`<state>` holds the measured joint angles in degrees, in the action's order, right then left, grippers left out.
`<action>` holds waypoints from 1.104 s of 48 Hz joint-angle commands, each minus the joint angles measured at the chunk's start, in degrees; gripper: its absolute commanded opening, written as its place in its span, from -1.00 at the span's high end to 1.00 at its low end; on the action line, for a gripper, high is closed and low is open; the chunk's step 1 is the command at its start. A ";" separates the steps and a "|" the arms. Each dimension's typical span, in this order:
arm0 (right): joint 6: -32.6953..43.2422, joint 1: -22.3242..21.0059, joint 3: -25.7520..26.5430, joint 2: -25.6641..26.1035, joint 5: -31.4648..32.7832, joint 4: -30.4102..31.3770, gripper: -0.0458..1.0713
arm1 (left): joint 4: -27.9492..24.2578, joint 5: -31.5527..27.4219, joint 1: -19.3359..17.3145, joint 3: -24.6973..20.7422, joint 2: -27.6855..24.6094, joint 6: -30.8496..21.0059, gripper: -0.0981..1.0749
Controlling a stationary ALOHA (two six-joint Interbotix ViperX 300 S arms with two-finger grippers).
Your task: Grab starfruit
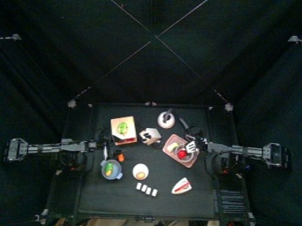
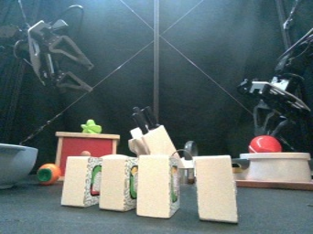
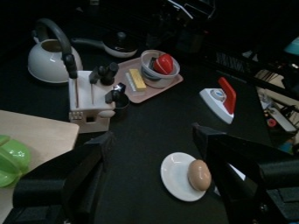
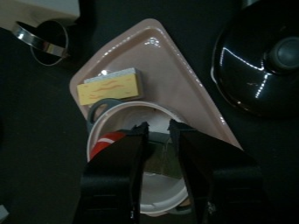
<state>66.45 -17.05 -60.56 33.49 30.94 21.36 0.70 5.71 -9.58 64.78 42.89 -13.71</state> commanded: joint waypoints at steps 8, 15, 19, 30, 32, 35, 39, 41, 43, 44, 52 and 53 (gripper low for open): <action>-0.09 -0.09 1.49 1.93 -4.31 0.26 -0.32 | 0.62 -1.05 -1.05 -2.02 -0.18 -0.18 -0.92; -0.35 -0.09 1.58 2.29 -6.24 1.58 -0.32 | 3.52 -6.42 -4.48 -4.75 -1.05 -0.18 -0.92; -0.26 -0.09 1.49 2.20 -7.47 3.25 -0.32 | 3.34 -10.20 -7.03 -6.68 -1.76 -0.09 -0.92; -0.09 0.53 1.67 2.20 -11.60 5.62 -0.32 | 0.35 -19.42 -15.64 -11.60 -5.63 -0.18 -0.92; -0.26 0.79 1.58 2.29 -13.01 5.98 -0.32 | -0.44 -21.45 -16.70 -12.57 -6.06 -0.18 -0.92; -0.35 1.05 1.58 2.37 -15.82 7.12 -0.32 | -1.58 -25.05 -17.93 -14.41 -6.68 -0.35 -0.92; -0.35 1.23 1.49 2.46 -18.72 9.23 -0.32 | -2.90 -31.73 -18.54 -17.14 -7.21 -0.62 -0.92; -0.18 1.23 1.32 2.37 -20.13 10.37 -0.32 | -3.34 -36.91 -18.54 -18.90 -7.65 -1.23 -0.92; 0.00 1.23 0.88 1.93 -21.71 11.25 -0.32 | -3.78 -40.87 -18.54 -20.39 -8.09 -2.29 -0.92; 0.00 1.32 0.62 1.76 -22.32 11.60 -0.32 | -3.96 -42.45 -18.46 -21.01 -8.26 -2.99 -0.92; 0.00 1.49 -1.58 0.62 -26.46 12.22 -0.32 | -10.99 -50.36 -15.82 -24.26 -8.61 -12.39 -0.92; -0.09 1.49 -1.67 0.53 -26.98 12.30 -0.32 | -12.30 -51.06 -15.21 -24.43 -8.53 -13.97 -0.92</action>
<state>66.36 -15.73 -62.31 34.10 6.15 33.31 -7.47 -42.80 -26.72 42.89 34.37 -23.73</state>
